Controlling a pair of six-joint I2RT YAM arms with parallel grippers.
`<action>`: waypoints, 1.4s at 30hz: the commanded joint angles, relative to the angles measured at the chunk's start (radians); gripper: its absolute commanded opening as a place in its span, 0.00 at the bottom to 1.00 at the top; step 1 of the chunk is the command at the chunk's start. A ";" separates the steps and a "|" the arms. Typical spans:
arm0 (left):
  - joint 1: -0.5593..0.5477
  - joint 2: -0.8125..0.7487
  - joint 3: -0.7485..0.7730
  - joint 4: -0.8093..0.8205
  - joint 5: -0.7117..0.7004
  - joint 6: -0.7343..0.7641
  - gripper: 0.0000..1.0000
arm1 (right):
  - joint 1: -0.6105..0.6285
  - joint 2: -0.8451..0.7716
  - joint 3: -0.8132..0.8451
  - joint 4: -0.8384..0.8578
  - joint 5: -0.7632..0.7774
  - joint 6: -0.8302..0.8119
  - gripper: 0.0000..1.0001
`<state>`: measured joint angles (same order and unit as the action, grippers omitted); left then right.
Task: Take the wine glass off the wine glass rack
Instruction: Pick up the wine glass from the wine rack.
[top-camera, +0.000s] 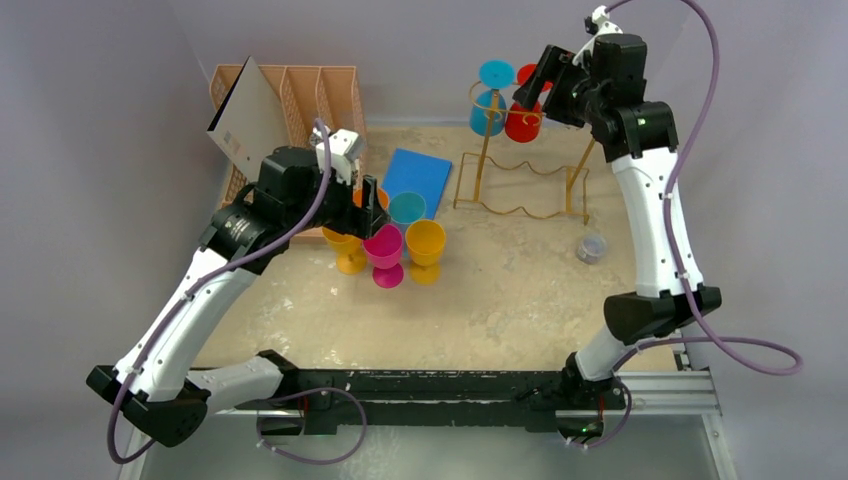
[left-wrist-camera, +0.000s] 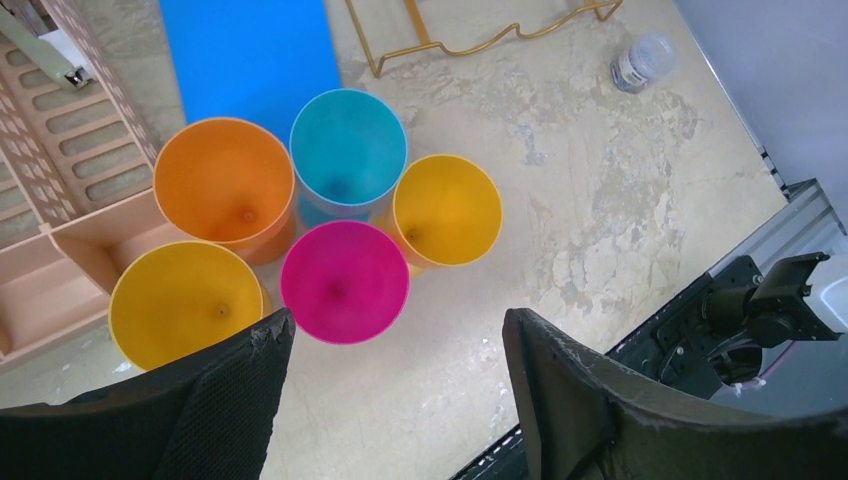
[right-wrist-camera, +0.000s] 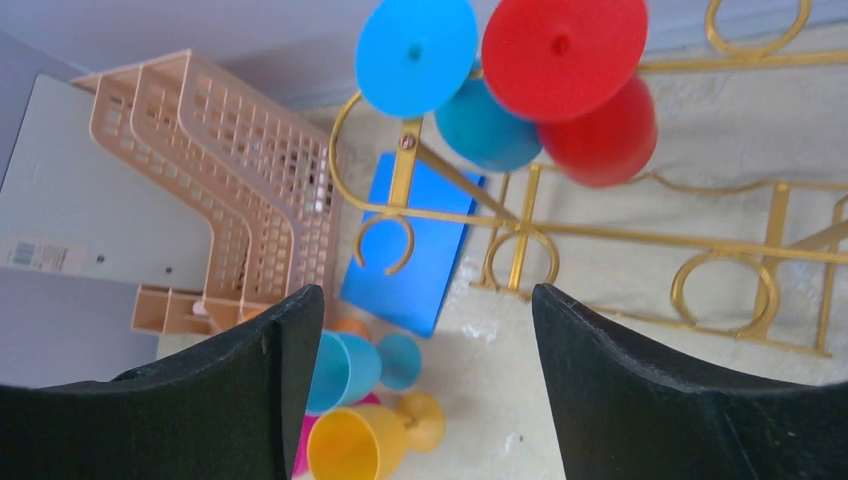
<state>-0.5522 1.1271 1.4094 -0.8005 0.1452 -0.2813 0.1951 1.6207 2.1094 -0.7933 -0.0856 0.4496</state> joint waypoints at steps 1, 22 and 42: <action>0.009 -0.025 -0.013 -0.022 0.005 -0.019 0.75 | -0.006 0.054 0.068 0.070 0.120 -0.057 0.76; 0.010 -0.071 -0.033 -0.062 -0.055 -0.013 0.75 | -0.138 0.213 0.044 0.298 0.025 0.151 0.68; 0.009 -0.082 -0.058 -0.060 -0.053 -0.013 0.75 | -0.155 0.243 0.018 0.351 -0.059 0.239 0.38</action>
<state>-0.5499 1.0622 1.3594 -0.8642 0.0963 -0.2813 0.0391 1.8786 2.1311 -0.4831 -0.1249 0.6804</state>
